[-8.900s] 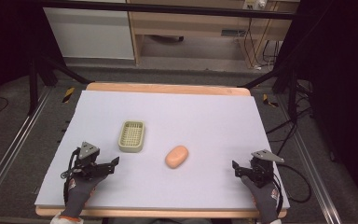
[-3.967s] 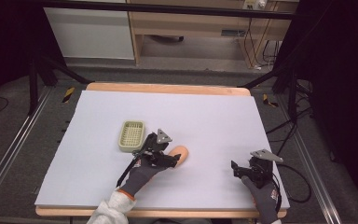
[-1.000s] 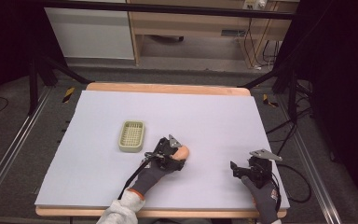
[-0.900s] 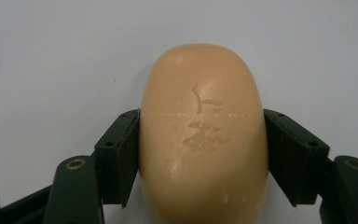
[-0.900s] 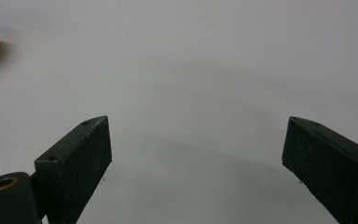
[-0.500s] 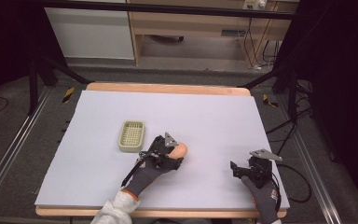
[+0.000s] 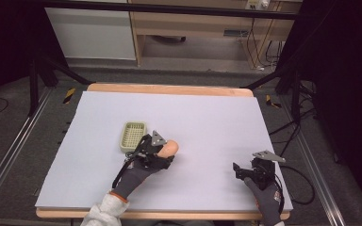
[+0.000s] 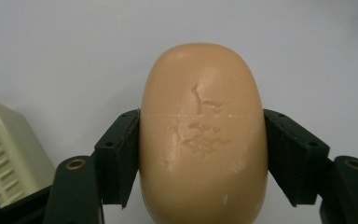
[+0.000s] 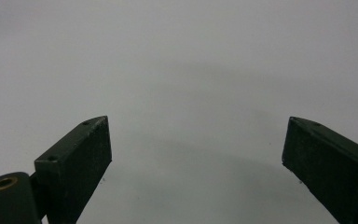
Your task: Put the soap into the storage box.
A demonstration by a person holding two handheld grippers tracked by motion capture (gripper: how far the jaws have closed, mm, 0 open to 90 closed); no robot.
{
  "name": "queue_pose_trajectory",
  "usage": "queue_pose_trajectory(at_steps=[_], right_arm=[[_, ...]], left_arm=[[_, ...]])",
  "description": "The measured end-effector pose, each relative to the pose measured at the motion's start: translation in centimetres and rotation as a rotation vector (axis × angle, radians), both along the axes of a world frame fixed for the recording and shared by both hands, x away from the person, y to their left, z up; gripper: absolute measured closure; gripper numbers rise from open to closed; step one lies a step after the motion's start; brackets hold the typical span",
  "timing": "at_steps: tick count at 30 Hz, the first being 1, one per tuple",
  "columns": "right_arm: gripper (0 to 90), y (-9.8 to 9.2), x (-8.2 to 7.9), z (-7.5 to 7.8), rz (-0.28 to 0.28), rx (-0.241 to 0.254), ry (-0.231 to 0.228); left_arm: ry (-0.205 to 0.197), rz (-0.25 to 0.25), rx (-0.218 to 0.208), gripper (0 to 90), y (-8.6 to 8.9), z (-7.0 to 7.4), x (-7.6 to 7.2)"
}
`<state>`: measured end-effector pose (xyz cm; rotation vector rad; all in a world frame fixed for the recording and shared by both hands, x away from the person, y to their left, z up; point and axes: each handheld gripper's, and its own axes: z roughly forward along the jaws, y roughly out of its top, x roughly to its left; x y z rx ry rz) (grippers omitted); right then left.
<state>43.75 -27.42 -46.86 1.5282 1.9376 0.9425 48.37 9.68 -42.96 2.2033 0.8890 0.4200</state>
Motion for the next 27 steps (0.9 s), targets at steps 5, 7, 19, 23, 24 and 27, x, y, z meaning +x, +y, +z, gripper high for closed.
queue_pose_trajectory(at_steps=[5, 7, 19, 23, 24, 27], right_arm=[[8.4, 0.0, 0.0, 0.0, -0.004, -0.001, 0.0], [8.4, 0.0, 0.0, 0.0, -0.003, -0.003, -0.001], [8.3, 0.1, 0.0, 0.0, -0.003, -0.003, -0.004], [8.4, 0.1, 0.0, 0.0, -0.004, -0.002, -0.005], [8.3, 0.1, 0.0, 0.0, -0.004, -0.002, -0.005], [8.3, 0.1, 0.0, 0.0, -0.004, -0.002, -0.003]], left_arm=[[-0.006, 0.025, -0.019, 31.7, 1.4, 0.3, 0.0], [-0.008, 0.03, -0.022, 31.7, 1.6, 0.4, 0.0], [-0.035, 0.079, -0.033, 31.7, 3.8, 1.3, 0.3], [-0.043, 0.097, -0.043, 31.8, 4.6, 1.8, 0.5], [-0.049, 0.105, -0.042, 31.8, 4.8, 1.9, 0.6], [-0.058, 0.124, -0.043, 31.8, 5.4, 2.3, 0.9]])
